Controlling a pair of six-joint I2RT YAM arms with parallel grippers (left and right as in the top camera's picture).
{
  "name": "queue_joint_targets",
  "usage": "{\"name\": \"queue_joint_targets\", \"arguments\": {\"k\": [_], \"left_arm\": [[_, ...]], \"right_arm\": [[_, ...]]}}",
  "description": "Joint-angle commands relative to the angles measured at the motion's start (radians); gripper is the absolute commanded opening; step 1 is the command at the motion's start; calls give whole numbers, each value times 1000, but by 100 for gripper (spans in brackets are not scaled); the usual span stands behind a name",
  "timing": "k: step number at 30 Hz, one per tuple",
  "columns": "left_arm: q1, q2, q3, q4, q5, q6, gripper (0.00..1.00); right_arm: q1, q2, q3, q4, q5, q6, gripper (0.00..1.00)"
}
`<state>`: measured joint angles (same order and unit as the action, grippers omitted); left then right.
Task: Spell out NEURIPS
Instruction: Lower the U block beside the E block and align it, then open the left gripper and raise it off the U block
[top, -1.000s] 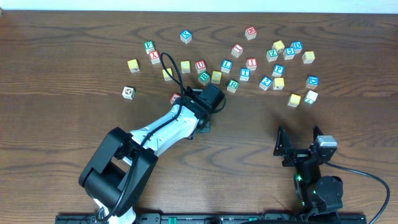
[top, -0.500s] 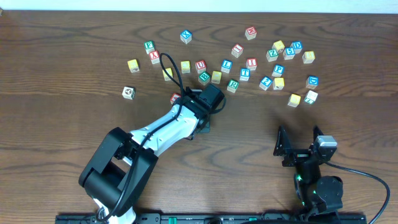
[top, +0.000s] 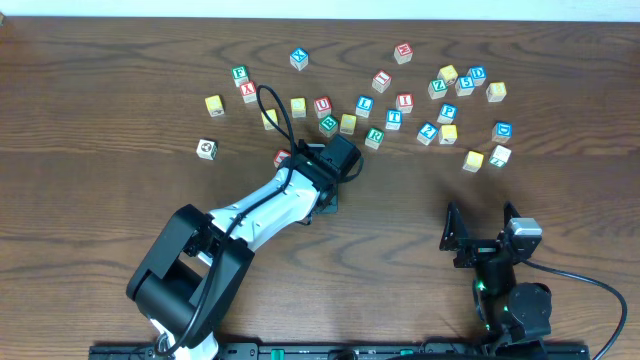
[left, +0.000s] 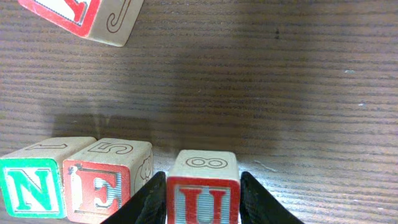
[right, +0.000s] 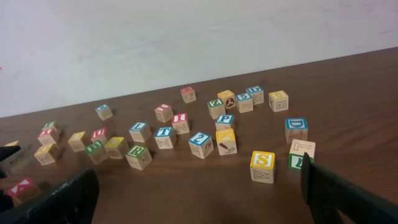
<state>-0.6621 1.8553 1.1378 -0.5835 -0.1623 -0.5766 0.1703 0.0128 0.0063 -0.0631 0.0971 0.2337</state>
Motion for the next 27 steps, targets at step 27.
{"name": "queue_joint_targets", "arguments": {"k": [27], "left_arm": [[3, -20, 6, 10, -3, 43, 43]], "right_arm": [[-3, -2, -1, -4, -2, 8, 99]]}}
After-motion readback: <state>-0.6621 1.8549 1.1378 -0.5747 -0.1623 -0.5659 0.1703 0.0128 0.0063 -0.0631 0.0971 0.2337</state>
